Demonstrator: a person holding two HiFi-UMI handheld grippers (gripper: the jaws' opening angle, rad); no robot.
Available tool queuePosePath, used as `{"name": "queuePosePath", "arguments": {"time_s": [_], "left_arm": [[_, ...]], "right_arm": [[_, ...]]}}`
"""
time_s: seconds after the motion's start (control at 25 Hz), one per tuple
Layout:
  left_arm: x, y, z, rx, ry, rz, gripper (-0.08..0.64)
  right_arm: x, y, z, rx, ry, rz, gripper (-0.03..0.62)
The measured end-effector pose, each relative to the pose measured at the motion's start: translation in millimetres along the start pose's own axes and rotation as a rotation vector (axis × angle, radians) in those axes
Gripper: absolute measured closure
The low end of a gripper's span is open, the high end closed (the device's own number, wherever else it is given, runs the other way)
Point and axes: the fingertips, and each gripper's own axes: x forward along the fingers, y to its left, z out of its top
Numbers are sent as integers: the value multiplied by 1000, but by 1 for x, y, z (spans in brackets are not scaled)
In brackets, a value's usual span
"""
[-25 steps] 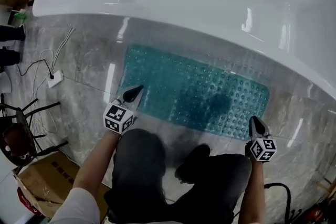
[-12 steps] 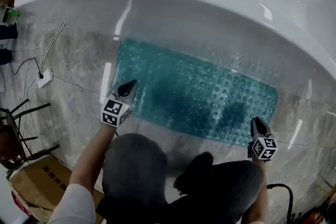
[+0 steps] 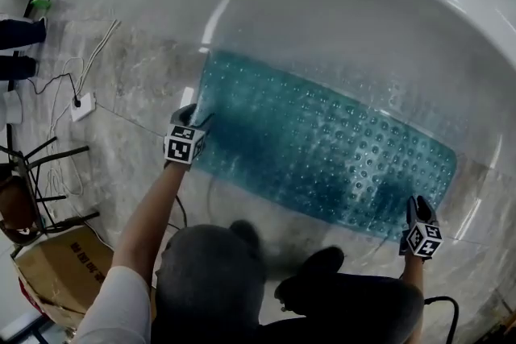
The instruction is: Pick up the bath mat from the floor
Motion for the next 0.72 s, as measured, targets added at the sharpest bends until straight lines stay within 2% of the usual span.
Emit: {"name": "queuePosePath", "arguments": {"time_s": [0.08, 0.12, 0.2, 0.28, 0.36, 0.44, 0.6, 0.72], "left_arm": [[17, 12, -19, -38, 84, -11, 204], [23, 16, -28, -59, 124, -26, 174], [31, 21, -44, -105, 191, -67, 69], [38, 19, -53, -147, 236, -110, 61], [42, 17, -56, -162, 263, -132, 71], [48, 9, -58, -152, 281, -134, 147], [51, -2, -56, -126, 267, -111, 197], [39, -14, -50, -56, 258, -101, 328]], "right_arm": [[2, -10, -6, 23, -3, -22, 463], [2, -12, -10, 32, -4, -24, 463], [2, -15, -19, 39, -3, -19, 465], [2, -21, -22, 35, -8, -19, 463], [3, -26, -27, 31, -8, -17, 465], [1, -34, -31, 27, -6, -24, 466], [-2, -55, -35, 19, -11, -45, 460], [1, -71, -41, 21, -1, -53, 439]]}}
